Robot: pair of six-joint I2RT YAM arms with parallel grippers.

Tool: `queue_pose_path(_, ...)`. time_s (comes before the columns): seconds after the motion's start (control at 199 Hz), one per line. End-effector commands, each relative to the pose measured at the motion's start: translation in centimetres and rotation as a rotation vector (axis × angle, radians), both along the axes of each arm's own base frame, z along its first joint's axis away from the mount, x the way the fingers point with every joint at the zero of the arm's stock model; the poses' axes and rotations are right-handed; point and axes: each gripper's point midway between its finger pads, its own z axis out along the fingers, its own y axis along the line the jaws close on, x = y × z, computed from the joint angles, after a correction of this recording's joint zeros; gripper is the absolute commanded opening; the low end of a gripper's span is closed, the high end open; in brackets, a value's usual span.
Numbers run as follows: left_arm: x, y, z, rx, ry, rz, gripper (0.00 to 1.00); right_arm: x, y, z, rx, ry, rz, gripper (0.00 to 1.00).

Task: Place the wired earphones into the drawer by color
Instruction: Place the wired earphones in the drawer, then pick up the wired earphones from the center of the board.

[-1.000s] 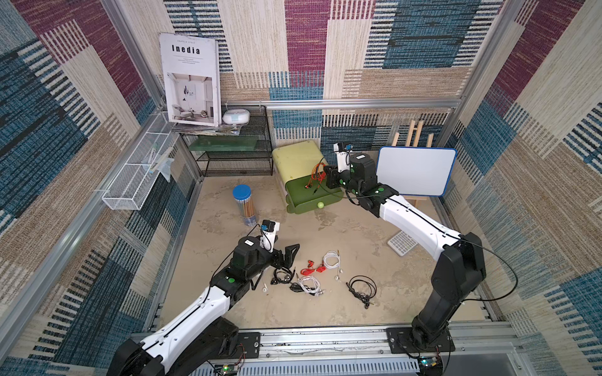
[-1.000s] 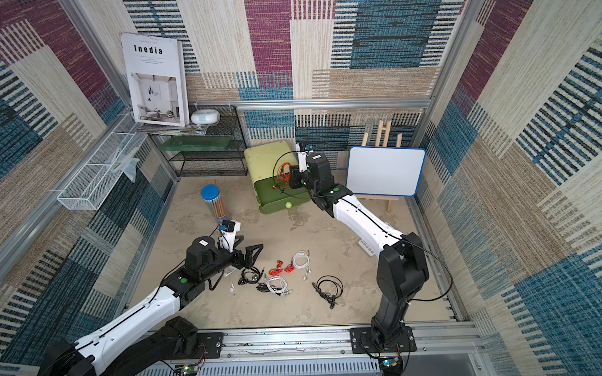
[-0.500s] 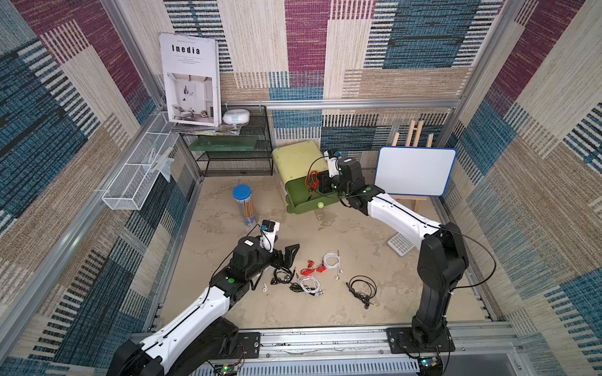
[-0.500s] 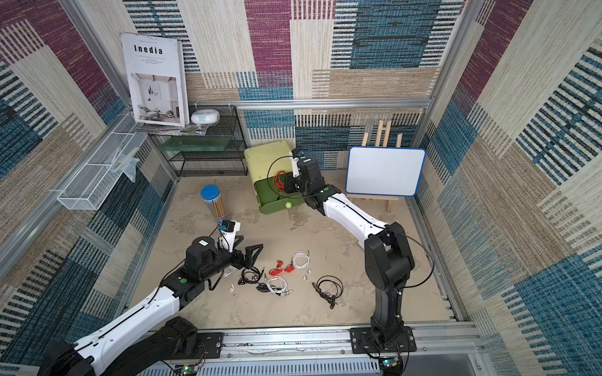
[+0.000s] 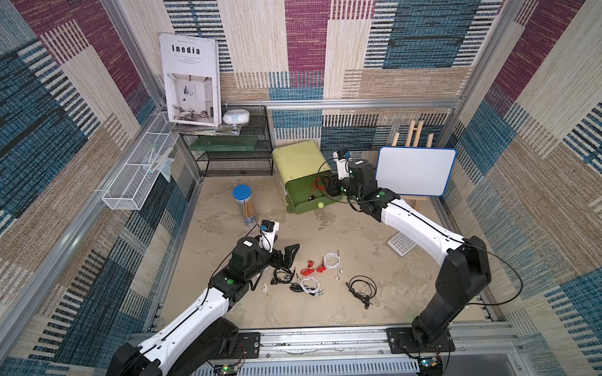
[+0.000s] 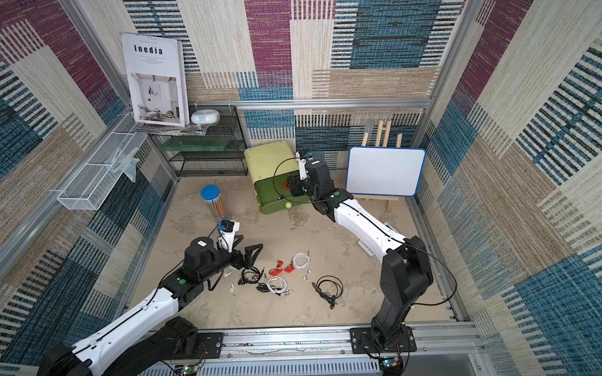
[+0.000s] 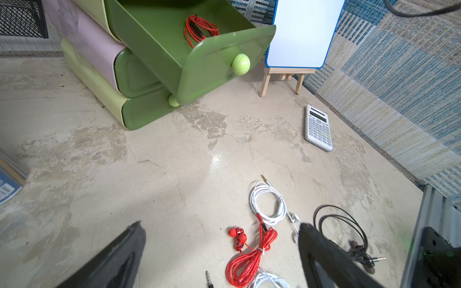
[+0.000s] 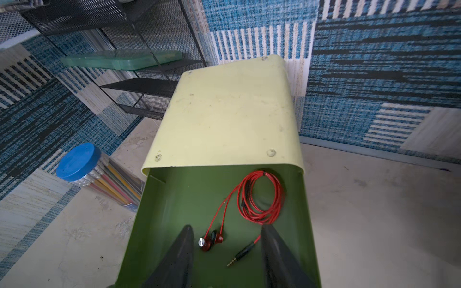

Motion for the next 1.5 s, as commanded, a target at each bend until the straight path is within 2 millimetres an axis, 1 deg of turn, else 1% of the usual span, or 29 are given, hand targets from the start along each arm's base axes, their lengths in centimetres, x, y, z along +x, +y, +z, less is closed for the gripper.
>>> queue_pose_path(0.0, -0.1, -0.3, 1.1, -0.012, -0.022, -0.019, 0.99, -1.4, -2.4, 0.0, -0.031, -0.022, -0.065, 0.55)
queue_pose_path(0.1, -0.3, -0.5, 1.3, -0.004, -0.005, -0.031, 0.99, -3.5, -4.7, -0.5, -0.058, -0.038, -0.104, 0.59)
queue_pose_path(0.176, -0.7, -0.7, 0.8, 0.005, 0.034, -0.043, 0.99, -5.2, -6.4, -0.7, -0.080, -0.049, -0.128, 0.63)
queue_pose_path(0.341, -2.6, -2.1, -0.5, 0.009, 0.124, -0.118, 0.99, -8.8, -10.3, -1.2, -0.109, -0.088, -0.194, 0.70)
queue_pose_path(0.481, -4.2, -3.4, -1.5, 0.062, 0.184, -0.165, 0.99, -11.3, -12.8, -2.1, -0.102, -0.156, -0.232, 0.78)
queue_pose_path(0.527, -4.5, -3.8, -1.9, 0.087, 0.203, -0.167, 0.99, -11.9, -13.4, -2.3, -0.093, -0.185, -0.247, 0.83)
queue_pose_path(0.532, -4.5, -3.8, -2.0, 0.089, 0.205, -0.167, 0.99, -12.0, -13.5, -2.4, -0.093, -0.187, -0.248, 0.84)
queue_pose_path(0.552, -4.6, -4.0, -2.1, 0.097, 0.212, -0.169, 0.99, -12.2, -13.7, -2.5, -0.087, -0.198, -0.252, 0.96)
queue_pose_path(0.562, -4.7, -4.1, -2.2, 0.101, 0.215, -0.172, 0.99, -12.3, -13.8, -2.6, -0.084, -0.203, -0.255, 1.00)
queue_pose_path(0.572, -4.8, -4.1, -2.3, 0.105, 0.221, -0.174, 0.99, -12.4, -14.0, -2.7, -0.080, -0.208, -0.257, 1.00)
queue_pose_path(0.752, -5.2, -6.0, -3.4, 0.173, 0.274, -0.205, 0.99, -13.7, -14.9, -4.4, -0.049, -0.256, -0.269, 0.99)
queue_pose_path(0.858, -5.3, -7.1, -4.0, 0.222, 0.289, -0.213, 0.99, -14.1, -15.8, -5.3, -0.072, -0.261, -0.298, 0.99)
queue_pose_path(0.883, -5.3, -7.3, -4.1, 0.235, 0.292, -0.215, 0.99, -14.2, -16.1, -5.8, -0.084, -0.258, -0.304, 0.99)
queue_pose_path(0.898, -5.3, -7.5, -4.2, 0.242, 0.294, -0.216, 0.99, -14.2, -16.2, -5.4, -0.071, -0.279, -0.313, 0.99)
queue_pose_path(1.023, -5.4, -8.9, -5.3, 0.319, 0.318, -0.229, 1.00, -14.9, -16.6, -5.6, -0.048, -0.324, -0.312, 0.99)
queue_pose_path(1.163, -5.4, -10.0, -7.2, 0.422, 0.354, -0.239, 0.96, -15.2, -16.8, -5.6, -0.033, -0.341, -0.313, 0.99)
queue_pose_path(1.304, -5.2, -10.4, -8.7, 0.532, 0.362, -0.233, 0.93, -15.4, -16.8, -5.8, -0.029, -0.337, -0.310, 0.99)
queue_pose_path(1.414, -4.8, -10.4, -9.6, 0.594, 0.375, -0.224, 0.89, -15.5, -16.9, -5.6, -0.021, -0.336, -0.312, 0.99)
queue_pose_path(1.499, -4.5, -10.4, -10.2, 0.632, 0.382, -0.213, 0.83, -15.6, -17.0, -5.4, -0.015, -0.342, -0.317, 0.99)
